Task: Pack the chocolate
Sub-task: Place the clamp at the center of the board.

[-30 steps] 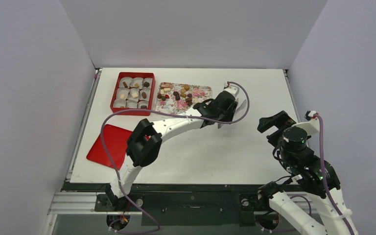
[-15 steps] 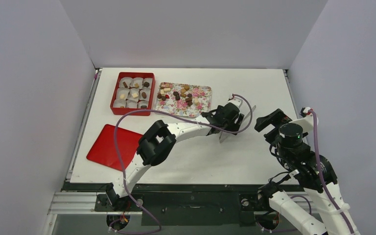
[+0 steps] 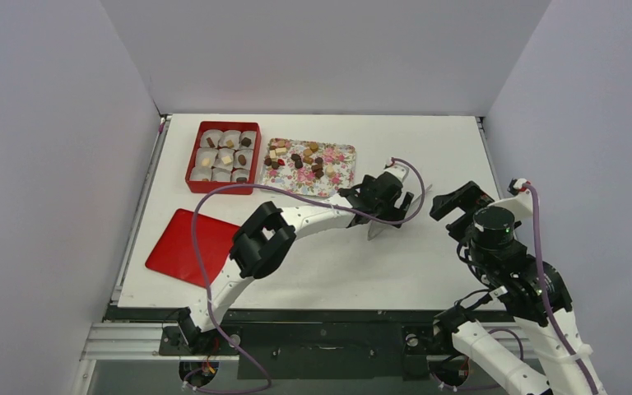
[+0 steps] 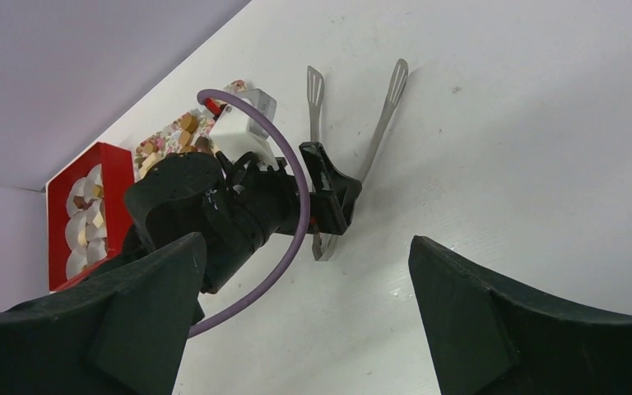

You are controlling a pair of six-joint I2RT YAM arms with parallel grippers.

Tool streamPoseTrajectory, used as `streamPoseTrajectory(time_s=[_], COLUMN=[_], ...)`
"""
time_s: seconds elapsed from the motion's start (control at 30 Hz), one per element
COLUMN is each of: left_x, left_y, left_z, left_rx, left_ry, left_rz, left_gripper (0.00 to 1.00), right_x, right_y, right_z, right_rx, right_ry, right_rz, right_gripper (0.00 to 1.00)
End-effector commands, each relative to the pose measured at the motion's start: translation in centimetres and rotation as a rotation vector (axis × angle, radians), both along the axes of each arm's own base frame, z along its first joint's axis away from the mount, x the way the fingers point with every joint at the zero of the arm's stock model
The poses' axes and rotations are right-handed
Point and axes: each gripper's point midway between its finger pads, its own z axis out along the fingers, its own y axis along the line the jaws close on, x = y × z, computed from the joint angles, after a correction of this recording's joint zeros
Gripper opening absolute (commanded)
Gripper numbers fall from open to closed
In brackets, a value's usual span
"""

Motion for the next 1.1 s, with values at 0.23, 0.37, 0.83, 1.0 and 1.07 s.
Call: streamPoseTrajectory(time_s=[0.23, 0.37, 0.83, 1.0, 1.07], left_x=[1.9, 1.7, -3.2, -5.7, -6.4], left_y=[0.9, 4.5, 32.8, 39.3, 40.9], left_z=[18.1, 20.4, 18.5, 14.2, 12.5], left_rx=[-0.244, -0.237, -0.018, 0.071, 0.082], left_ry=[-0.222, -0.241, -0.098, 0.004, 0.051], left_rz=[-0.009, 0.062, 0.649, 0.804, 0.842], left_gripper=[0.97, 0.97, 0.86, 0.79, 0.76], right_x=[0.0, 0.0, 3.7, 4.9, 5.1], right_y=[0.3, 0.7, 5.7, 8.1, 8.8], right_z=[3.4, 3.8, 0.7, -1.0, -1.6], right_rx=[0.020, 0.020, 0.063, 0.066, 0.062], right_ry=[-0.061, -0.064, -0.016, 0.021, 0.032], right_rz=[0.031, 0.054, 0.208, 0.266, 0.281], right_gripper=[0.89, 0.89, 0.89, 0.89, 0.89])
